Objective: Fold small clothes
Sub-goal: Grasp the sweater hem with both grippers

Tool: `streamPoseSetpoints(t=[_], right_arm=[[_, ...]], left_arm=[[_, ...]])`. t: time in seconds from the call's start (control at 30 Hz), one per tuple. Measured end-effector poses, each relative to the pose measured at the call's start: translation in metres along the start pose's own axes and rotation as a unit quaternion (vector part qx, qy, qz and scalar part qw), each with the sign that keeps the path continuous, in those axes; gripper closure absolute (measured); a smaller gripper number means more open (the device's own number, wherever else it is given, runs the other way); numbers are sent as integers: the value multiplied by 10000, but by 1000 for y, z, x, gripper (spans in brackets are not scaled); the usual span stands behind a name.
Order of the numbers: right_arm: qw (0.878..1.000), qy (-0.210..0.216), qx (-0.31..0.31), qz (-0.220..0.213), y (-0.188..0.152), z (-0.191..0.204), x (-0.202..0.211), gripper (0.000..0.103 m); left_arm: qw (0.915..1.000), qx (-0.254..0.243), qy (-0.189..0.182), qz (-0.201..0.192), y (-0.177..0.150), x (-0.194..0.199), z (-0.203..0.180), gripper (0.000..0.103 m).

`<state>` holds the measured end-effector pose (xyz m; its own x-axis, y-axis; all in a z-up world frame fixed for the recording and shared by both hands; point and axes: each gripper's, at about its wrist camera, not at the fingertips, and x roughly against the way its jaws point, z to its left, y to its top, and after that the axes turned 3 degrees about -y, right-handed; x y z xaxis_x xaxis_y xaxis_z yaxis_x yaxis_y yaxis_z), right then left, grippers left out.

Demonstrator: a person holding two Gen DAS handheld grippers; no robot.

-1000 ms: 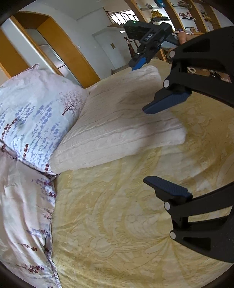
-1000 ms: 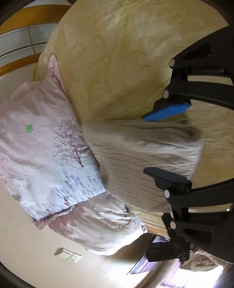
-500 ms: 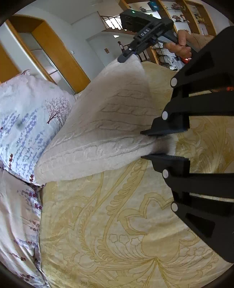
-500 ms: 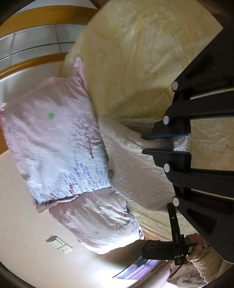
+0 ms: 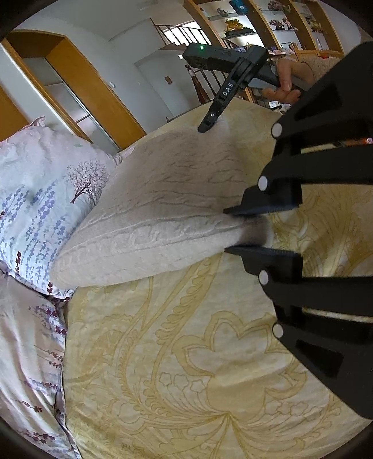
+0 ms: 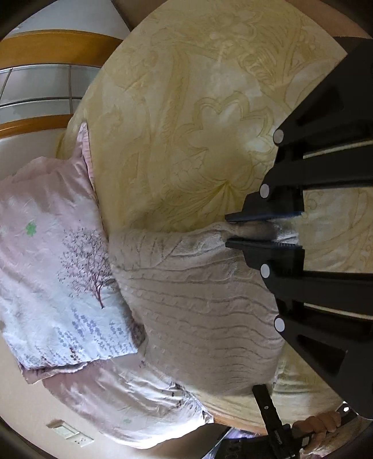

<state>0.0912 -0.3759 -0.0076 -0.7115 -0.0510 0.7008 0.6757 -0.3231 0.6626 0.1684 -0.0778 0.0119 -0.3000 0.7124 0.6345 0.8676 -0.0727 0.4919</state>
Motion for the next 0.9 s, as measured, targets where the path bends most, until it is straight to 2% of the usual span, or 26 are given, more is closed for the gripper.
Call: streamPoseSetpoints(t=[0.03, 0.07, 0.1, 0.13, 0.17, 0.23, 0.33, 0.37, 0.4, 0.43, 0.5, 0.6, 0.7, 0.8, 0.87, 0.9], right_arm=[[9999, 108, -44, -30, 3, 0, 6, 78], [9998, 182, -100, -80, 6, -2, 9, 72], [9990, 334, -233, -188, 12, -4, 15, 58], [9981, 447, -339, -245, 16, -6, 17, 48], [9967, 590, -480, -285, 22, -8, 17, 47], [9932, 876, -717, -257, 33, -10, 10, 47], [9927, 842, -867, -37, 45, -8, -12, 50], [9929, 823, -863, 22, 47, -6, -17, 55], [9934, 791, -826, 68, 47, -3, -22, 69], [9944, 736, -745, 126, 48, 1, -28, 79], [9960, 599, -666, 6, 48, 5, -29, 90], [9979, 199, -568, -221, 48, 4, -26, 92], [9980, -16, -629, 10, 46, -1, -42, 92], [9988, -268, -399, 18, 48, 7, -43, 92], [9989, -309, -324, -128, 49, 11, -33, 84], [9988, -298, -300, -234, 50, 13, -26, 75]], left_arm=[[10000, 13, -17, -2, 2, 2, 0, 80], [10000, 25, -25, -40, 4, 6, -1, 72], [9999, 15, -63, -130, 6, 12, -1, 59], [9997, 13, -39, -233, 9, 16, -2, 51], [9994, 10, 20, -340, 12, 20, -3, 42], [9987, -26, 149, -478, 22, 23, -6, 39], [9982, -28, 371, -468, 35, 15, -8, 36], [9980, -19, 454, -447, 38, 11, -8, 36], [9977, 32, 548, -407, 42, 6, -8, 36], [9976, 53, 575, -386, 44, 3, -7, 36], [9971, 111, 662, -348, 50, -5, -5, 35], [9971, 171, 686, -288, 53, -13, -3, 32], [9968, 126, 735, -275, 56, -19, -6, 31], [9964, 48, 795, -283, 56, -21, -11, 30], [9966, 52, 777, -277, 57, -21, -12, 30], [9966, 59, 770, -276, 57, -20, -12, 30]])
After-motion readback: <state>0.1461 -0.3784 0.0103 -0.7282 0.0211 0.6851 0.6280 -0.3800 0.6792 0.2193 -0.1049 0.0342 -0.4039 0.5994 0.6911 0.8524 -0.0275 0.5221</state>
